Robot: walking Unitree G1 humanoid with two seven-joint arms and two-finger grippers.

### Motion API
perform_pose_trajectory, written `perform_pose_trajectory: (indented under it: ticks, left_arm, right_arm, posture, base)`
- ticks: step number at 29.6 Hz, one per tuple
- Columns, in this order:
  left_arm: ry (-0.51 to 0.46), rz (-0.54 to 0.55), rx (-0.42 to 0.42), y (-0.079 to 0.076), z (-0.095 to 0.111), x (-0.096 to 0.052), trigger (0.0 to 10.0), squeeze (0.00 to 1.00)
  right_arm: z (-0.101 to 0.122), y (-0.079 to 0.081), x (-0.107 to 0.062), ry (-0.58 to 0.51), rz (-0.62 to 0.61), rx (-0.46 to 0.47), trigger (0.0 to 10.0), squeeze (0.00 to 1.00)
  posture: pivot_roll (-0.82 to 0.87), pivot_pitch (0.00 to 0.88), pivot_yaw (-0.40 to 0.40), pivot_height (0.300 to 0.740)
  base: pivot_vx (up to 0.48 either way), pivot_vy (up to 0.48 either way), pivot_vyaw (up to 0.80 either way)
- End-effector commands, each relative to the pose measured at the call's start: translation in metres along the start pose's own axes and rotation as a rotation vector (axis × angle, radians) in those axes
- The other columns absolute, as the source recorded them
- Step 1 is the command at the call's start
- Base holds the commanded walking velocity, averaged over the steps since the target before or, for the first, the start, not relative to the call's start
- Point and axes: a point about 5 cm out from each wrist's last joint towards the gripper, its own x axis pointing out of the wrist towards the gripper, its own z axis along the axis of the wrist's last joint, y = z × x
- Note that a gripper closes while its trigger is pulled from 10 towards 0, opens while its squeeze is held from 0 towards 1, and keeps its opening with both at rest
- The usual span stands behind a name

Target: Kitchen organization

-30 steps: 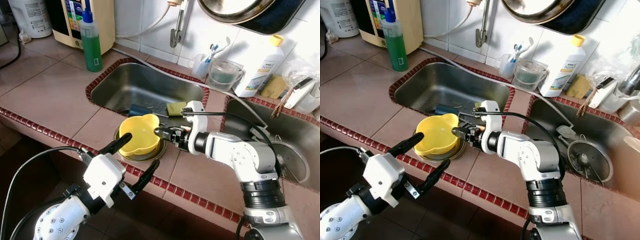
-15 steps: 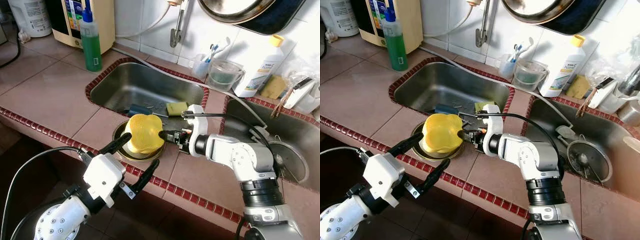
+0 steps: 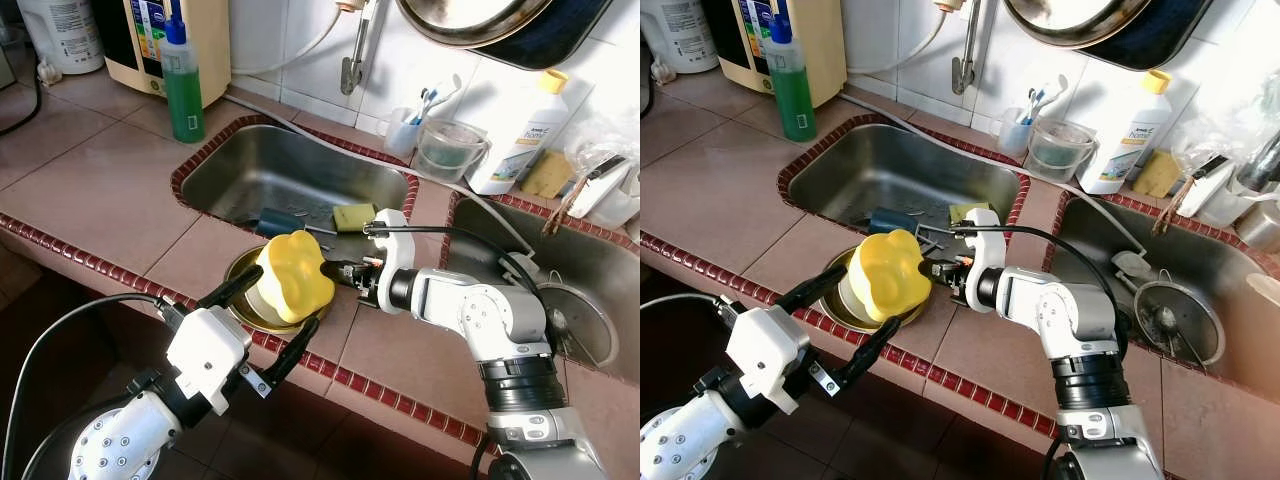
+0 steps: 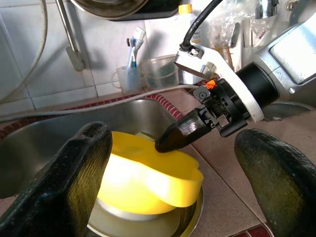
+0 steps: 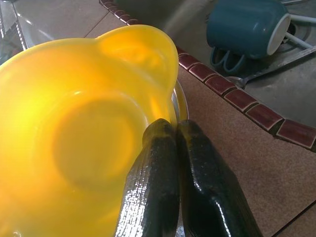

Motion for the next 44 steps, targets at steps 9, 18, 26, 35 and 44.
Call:
perform_pose_trajectory:
  ticks: [9,18,26,35,44]
  left_arm:
    - [-0.009,-0.008,-0.003,-0.003,0.002,0.002,10.0,0.0]
    - [-0.01,-0.01,-0.002,-0.002,0.002,0.002,10.0,0.0]
    - [-0.013,0.031,-0.019,0.006,0.001,0.005,10.0,0.0]
    - [-0.059,0.159,-0.063,0.04,0.01,0.011,10.0,0.0]
    - [-0.11,0.271,-0.042,0.073,0.016,0.025,10.0,0.0]
  right_arm:
    - [0.01,-0.002,-0.005,-0.083,0.014,0.021,0.0,0.0]
    - [0.021,0.004,-0.008,-0.201,0.07,0.036,0.0,0.0]
    - [0.032,0.015,-0.017,-0.373,0.156,-0.027,7.5,0.0]
    - [0.04,0.008,-0.025,-0.536,0.093,-0.061,10.0,0.0]
    - [0.055,-0.011,-0.039,-0.74,-0.087,-0.067,10.0,0.0]
  posture:
    - [-0.08,0.117,-0.146,0.74]
    - [-0.08,0.112,-0.14,0.74]
    - [-0.08,0.105,-0.135,0.74]
    - [-0.08,0.088,-0.132,0.74]
    - [-0.1,0.086,-0.105,0.74]
  base:
    - [0.0,0.0,0.0]
    - [0.0,0.0,0.0]
    - [0.0,0.0,0.0]
    - [0.0,0.0,0.0]
    - [0.0,0.0,0.0]
